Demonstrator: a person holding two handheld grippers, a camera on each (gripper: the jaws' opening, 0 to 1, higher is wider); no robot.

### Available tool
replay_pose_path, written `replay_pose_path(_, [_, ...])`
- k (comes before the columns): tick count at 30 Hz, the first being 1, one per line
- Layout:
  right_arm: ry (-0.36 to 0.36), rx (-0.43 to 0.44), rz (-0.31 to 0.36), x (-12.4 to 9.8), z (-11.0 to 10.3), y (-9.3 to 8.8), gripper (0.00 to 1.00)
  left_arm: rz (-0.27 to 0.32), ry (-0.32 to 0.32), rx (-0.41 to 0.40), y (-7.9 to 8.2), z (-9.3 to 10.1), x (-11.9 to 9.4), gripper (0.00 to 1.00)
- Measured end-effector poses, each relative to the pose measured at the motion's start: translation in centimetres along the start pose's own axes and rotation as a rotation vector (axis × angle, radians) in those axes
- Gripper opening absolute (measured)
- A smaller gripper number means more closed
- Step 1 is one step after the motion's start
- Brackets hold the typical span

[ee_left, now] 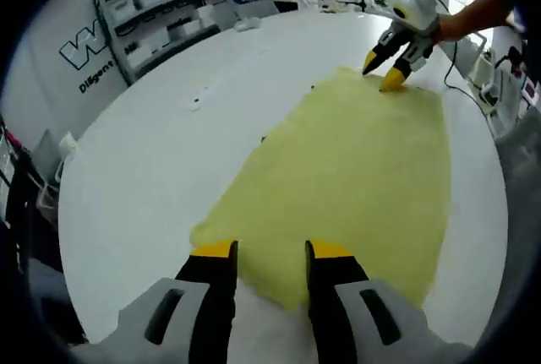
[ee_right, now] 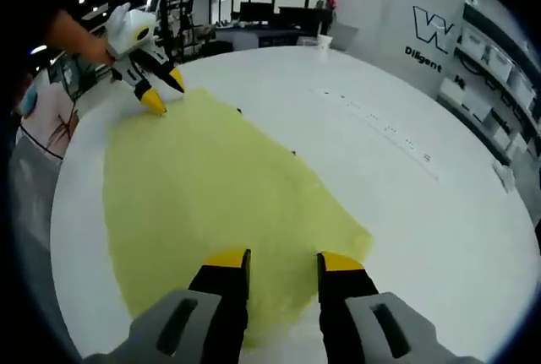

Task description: Fold the garment on the visible template until the final outline fits inside the template.

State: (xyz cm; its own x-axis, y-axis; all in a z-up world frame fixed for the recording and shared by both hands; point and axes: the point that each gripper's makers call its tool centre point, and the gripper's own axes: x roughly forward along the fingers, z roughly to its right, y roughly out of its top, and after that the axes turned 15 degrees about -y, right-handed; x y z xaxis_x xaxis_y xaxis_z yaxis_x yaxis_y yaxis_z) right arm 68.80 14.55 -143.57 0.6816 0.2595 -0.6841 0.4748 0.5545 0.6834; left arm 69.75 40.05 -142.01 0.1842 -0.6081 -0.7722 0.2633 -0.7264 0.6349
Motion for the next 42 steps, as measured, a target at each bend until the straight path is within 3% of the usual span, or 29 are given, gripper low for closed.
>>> replay_pose_path(4, [-0.012, 0.023, 0.038, -0.8, -1.6, -0.1, 0.27, 0.001, -0.009, 0.006, -1.3, 2.6, 0.6, 0.29])
replay_pose_path(7, [-0.115, 0.02, 0.143, -1.4, -1.0, 0.7, 0.31, 0.034, 0.04, -0.001, -1.7, 2.5, 0.2, 0.3])
replay_pose_path(10, [-0.141, 0.056, 0.173, -2.0, -1.8, 0.7, 0.27, 0.106, 0.134, -0.066, -1.7, 1.6, -0.6, 0.4])
replay_pose_path(14, [-0.149, 0.067, 0.189, -2.2, -3.2, 0.5, 0.28, 0.185, 0.16, -0.124, -0.8, 2.1, -0.7, 0.55])
replay_pose_path(18, [-0.127, 0.091, 0.207, -2.5, -4.7, 0.9, 0.3, 0.27, 0.156, -0.184, 0.0, 3.0, -0.2, 0.64])
replay_pose_path(24, [-0.113, 0.056, 0.255, -2.9, -6.1, 1.2, 0.35, 0.271, 0.103, -0.138, -0.8, 4.9, 1.2, 0.7])
replay_pose_path(28, [-0.073, 0.06, 0.227, -2.6, -7.5, 0.1, 0.39, 0.28, 0.121, -0.142, -1.6, 4.4, 1.1, 0.73])
replay_pose_path(31, [-0.067, 0.098, 0.213, -2.5, -7.6, -0.6, 0.4, 0.307, 0.144, -0.244, -2.4, 3.7, 0.9, 0.82])
replay_pose_path(34, [-0.099, 0.16, 0.23, -2.4, -6.6, -0.7, 0.48, 0.312, 0.17, -0.287, -3.3, 2.7, 0.3, 0.91])
replay_pose_path(38, [-0.125, 0.221, 0.225, -2.3, -5.2, -1.5, 0.5, 0.301, 0.194, -0.253, -3.5, 2.2, -0.3, 0.88])
replay_pose_path(42, [-0.14, 0.218, 0.217, -2.2, -4.5, -1.6, 0.53, 0.312, 0.261, -0.21, -2.7, 1.1, -1.2, 0.74])
